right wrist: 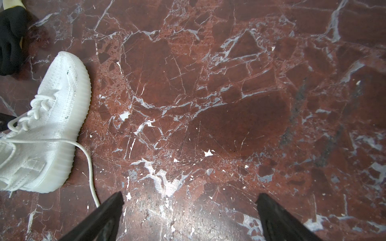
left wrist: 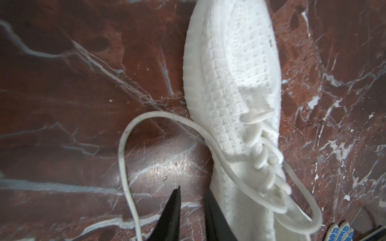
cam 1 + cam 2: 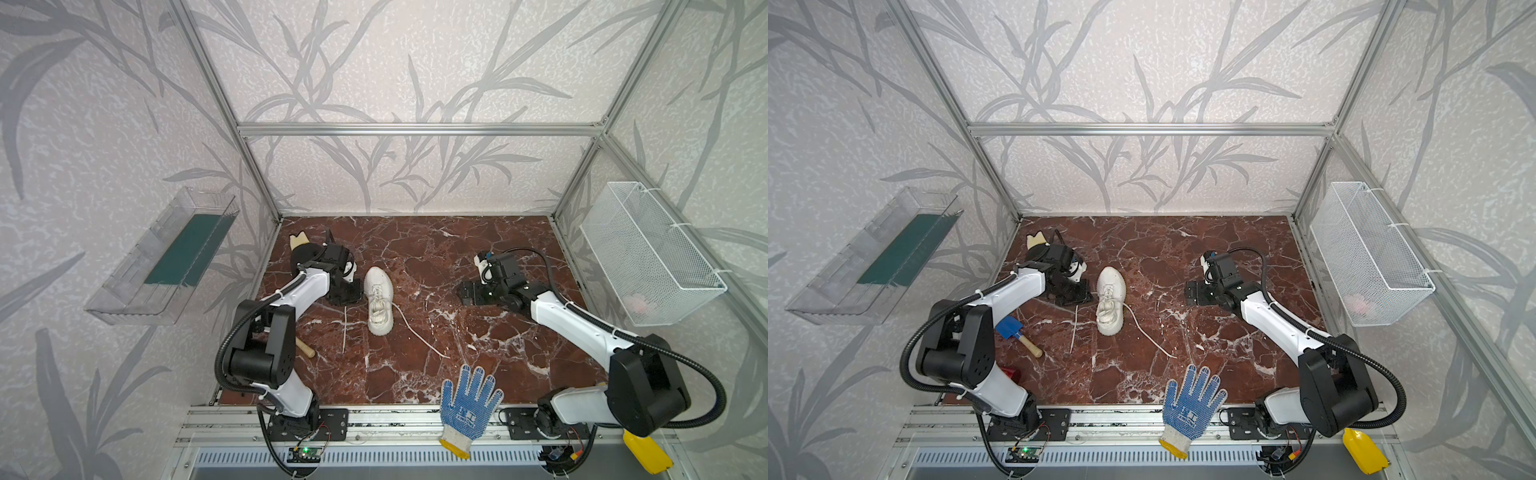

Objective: Tie the shoes

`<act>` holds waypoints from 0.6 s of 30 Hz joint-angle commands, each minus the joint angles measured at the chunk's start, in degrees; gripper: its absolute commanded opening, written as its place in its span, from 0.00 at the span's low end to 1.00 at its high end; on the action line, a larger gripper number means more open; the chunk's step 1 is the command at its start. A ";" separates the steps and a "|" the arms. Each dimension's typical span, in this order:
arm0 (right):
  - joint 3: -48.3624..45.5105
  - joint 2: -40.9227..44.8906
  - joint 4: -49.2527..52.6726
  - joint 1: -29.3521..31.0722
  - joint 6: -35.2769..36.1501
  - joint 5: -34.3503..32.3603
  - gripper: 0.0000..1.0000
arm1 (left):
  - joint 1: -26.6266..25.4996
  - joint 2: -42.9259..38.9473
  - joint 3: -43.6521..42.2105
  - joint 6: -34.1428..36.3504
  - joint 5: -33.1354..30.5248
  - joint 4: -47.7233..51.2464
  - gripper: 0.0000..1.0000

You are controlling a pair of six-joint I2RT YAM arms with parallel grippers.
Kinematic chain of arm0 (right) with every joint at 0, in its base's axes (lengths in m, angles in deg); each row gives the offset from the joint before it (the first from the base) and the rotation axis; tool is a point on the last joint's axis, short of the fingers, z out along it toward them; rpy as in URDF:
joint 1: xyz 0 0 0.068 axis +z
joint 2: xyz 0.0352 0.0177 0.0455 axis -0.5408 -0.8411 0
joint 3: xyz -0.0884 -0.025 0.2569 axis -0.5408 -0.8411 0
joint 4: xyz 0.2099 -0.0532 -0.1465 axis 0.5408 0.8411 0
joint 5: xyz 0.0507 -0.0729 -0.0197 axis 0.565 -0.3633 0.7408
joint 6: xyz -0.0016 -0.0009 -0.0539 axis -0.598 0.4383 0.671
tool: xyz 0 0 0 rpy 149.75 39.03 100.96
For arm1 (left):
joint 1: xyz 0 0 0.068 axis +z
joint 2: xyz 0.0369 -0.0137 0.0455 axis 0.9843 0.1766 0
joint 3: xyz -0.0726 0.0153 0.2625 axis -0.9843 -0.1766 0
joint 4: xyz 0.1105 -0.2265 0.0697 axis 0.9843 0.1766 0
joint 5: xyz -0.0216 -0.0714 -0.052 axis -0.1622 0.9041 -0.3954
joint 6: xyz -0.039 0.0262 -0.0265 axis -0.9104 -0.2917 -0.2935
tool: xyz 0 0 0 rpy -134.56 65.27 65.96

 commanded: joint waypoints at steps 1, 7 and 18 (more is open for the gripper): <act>1.65 -0.17 1.29 0.22 0.68 0.13 0.99 | 0.04 1.94 1.18 -2.84 2.54 -1.51 0.19; 0.98 -0.06 1.39 0.22 0.60 0.07 0.99 | -1.03 4.78 2.25 -1.73 6.24 -3.37 0.18; 0.70 -0.60 0.96 0.22 -0.36 0.90 0.99 | -6.81 6.45 3.84 -4.95 9.13 -6.92 0.18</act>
